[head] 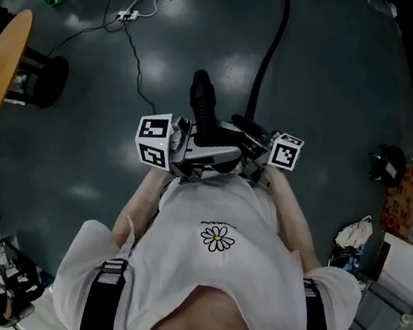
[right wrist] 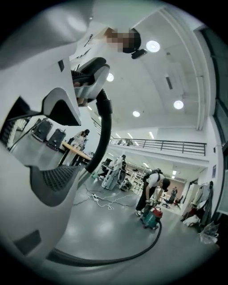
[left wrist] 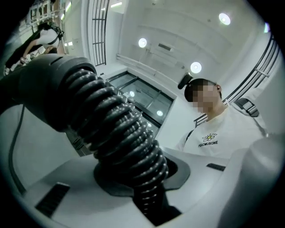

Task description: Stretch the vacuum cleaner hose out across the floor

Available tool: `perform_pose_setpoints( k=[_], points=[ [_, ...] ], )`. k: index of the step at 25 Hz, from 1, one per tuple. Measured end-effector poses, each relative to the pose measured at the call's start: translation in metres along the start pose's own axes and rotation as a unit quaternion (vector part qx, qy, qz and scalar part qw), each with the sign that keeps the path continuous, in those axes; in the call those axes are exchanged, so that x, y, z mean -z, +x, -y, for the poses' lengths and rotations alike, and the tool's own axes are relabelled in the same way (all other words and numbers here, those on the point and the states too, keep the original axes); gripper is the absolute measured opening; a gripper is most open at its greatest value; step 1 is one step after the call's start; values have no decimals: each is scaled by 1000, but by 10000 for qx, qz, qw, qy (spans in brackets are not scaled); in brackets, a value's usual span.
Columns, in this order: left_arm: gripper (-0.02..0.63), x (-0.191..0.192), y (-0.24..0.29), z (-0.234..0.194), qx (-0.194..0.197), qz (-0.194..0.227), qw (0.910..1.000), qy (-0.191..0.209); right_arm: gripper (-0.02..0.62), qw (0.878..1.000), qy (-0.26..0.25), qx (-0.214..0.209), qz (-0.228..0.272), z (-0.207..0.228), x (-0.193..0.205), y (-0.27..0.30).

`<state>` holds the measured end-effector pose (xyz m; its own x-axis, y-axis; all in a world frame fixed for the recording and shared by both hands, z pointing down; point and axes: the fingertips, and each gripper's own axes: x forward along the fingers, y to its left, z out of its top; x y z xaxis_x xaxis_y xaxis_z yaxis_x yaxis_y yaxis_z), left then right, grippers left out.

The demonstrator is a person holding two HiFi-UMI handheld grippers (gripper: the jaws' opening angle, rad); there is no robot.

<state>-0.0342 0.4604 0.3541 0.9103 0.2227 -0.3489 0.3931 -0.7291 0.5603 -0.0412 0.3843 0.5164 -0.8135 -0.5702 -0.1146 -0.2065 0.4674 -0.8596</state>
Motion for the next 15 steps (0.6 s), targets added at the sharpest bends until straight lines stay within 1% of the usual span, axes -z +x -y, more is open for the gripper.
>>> perform_pose_setpoints(
  k=[1,2,3,4,5,7,8,9,10,12,15],
  points=[
    [89,0,2,5,120,6,9999,-18,275,9998,-157,128,-12,7,-6,-4],
    [89,1,5,11,245,-49,9997,-27,275,9984,-436,310,-169,16,-8,-7],
    [89,3,8,18,370,-145,9992,-21,275,9945,-807,495,-442,25,-8,-7],
    [89,4,10,24,487,-249,9985,-3,275,9871,-1235,646,-787,35,-6,-3],
    [89,3,12,29,580,-342,9977,30,275,9760,-1688,749,-1158,44,-3,3],
    [89,3,17,35,656,-516,9964,153,275,9474,-2517,854,-1783,62,1,19],
    [89,4,20,36,651,-611,9958,224,275,9345,-2838,891,-1955,70,1,26],
    [89,6,23,37,636,-709,9951,279,275,9248,-3089,939,-2012,78,-2,33],
    [89,8,26,38,624,-811,9943,315,276,9183,-3278,995,-1984,86,-7,40],
    [89,11,31,41,633,-1001,9923,366,276,9111,-3503,1072,-1889,99,-18,57],
    [89,13,37,50,689,-1196,9892,487,275,9078,-3577,994,-1952,111,-25,86]
  ],
)
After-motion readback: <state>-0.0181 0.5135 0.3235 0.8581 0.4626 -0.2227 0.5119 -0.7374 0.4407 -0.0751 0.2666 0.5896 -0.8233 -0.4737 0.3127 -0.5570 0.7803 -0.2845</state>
